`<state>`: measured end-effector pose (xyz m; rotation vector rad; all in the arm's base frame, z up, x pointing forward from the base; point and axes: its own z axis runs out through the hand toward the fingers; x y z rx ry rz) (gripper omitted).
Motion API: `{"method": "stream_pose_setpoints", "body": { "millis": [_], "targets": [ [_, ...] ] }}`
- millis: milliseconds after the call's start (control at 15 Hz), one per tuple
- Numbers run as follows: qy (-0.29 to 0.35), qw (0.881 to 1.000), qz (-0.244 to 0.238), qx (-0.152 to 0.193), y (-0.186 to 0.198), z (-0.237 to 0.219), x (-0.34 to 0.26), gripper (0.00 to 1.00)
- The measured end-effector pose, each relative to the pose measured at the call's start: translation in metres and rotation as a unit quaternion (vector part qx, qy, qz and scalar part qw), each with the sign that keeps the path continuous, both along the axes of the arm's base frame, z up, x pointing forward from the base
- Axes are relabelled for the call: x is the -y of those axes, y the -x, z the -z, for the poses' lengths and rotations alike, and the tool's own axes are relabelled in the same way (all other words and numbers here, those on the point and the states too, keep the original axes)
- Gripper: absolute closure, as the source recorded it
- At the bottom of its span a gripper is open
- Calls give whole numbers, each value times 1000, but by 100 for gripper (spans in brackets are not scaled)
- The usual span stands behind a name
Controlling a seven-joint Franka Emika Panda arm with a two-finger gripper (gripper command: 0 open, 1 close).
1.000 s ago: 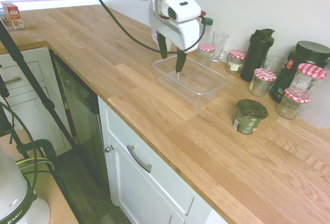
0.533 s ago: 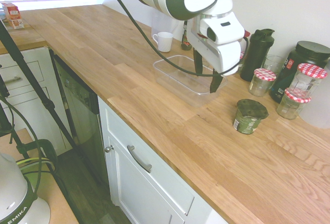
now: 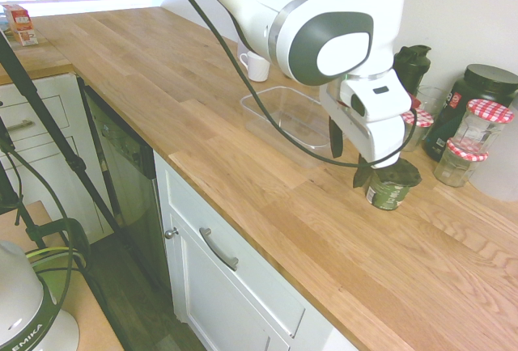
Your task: Put the cereal into the container
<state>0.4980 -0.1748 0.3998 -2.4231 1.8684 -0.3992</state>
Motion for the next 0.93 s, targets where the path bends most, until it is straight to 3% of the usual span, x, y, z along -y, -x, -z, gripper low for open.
{"method": "stream_pose_setpoints", "body": {
  "millis": [933],
  "targets": [
    [17,998,53,29,-59,45,38,0]
  ]
}}
